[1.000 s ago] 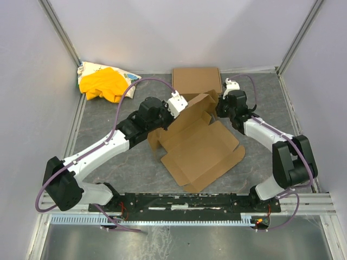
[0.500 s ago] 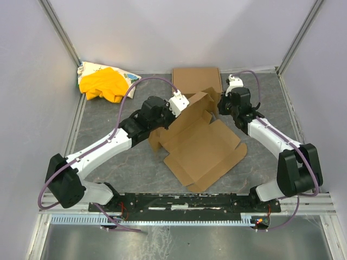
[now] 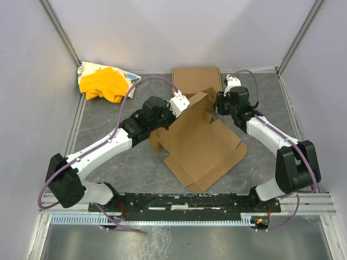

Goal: Fold the paper box

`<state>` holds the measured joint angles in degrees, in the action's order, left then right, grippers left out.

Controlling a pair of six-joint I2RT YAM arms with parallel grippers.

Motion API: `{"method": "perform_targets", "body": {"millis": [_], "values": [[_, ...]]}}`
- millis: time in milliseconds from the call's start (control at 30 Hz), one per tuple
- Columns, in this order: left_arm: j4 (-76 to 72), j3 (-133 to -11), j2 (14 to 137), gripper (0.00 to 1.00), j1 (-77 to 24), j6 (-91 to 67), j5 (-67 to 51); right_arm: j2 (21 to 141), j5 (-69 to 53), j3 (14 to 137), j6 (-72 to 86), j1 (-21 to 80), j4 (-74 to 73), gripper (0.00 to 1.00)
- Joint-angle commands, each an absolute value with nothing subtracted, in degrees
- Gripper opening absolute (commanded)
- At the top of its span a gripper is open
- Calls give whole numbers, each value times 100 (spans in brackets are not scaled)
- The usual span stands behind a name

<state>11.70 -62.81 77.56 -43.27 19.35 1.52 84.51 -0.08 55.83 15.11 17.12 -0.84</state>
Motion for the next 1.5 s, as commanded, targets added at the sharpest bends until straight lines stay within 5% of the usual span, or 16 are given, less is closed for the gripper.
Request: {"method": "perform_targets", "body": {"millis": [0, 200, 467, 967, 1467], "values": [[1441, -6413, 7756, 6, -4384, 1896, 87, 8843, -85, 5946, 1424, 1687, 349, 50], [1424, -6383, 7704, 5, -4384, 1917, 106, 9376, 29, 6072, 1448, 1690, 757, 41], [1415, -6381, 7737, 5, -4384, 1932, 174, 9135, 487, 5723, 1456, 1685, 1098, 9], [1459, -6441, 7822, 5, -4385, 1819, 139, 8475, 333, 5751, 1592, 1690, 16, 4], [1578, -6495, 7952, 5, -4654, 1824, 117, 7566, -529, 4481, 2409, 1692, 375, 4]]}}
